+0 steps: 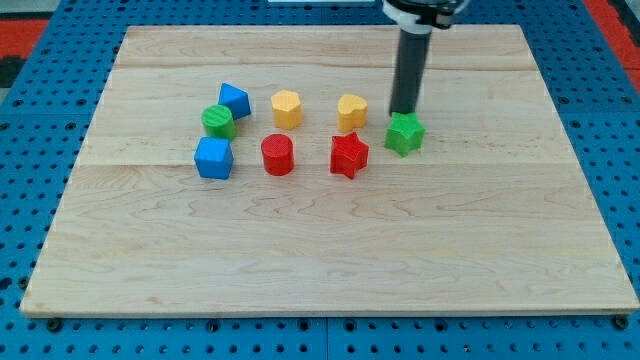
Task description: Place the green star to the top right of the red star
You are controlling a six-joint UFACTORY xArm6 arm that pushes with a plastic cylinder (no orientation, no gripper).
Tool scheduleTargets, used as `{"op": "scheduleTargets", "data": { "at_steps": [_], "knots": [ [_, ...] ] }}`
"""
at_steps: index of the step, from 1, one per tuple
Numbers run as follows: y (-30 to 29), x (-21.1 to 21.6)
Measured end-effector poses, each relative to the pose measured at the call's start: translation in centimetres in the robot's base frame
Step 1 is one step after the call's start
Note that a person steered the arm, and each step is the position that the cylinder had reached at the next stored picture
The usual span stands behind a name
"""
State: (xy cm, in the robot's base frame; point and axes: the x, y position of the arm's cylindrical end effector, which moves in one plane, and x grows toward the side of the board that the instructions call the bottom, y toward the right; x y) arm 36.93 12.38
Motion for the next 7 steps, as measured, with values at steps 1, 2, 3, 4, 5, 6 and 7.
{"op": "scheduleTargets", "data": {
  "at_steps": [1, 2, 3, 4, 5, 6, 7],
  "knots": [
    [4.3, 1.4],
    [1.8, 2.7],
    [-2.3, 2.7],
    [-4.9, 2.7],
    [-2.2, 4.2],
    [-3.0, 5.6],
    [-5.8, 5.6]
  ]
}}
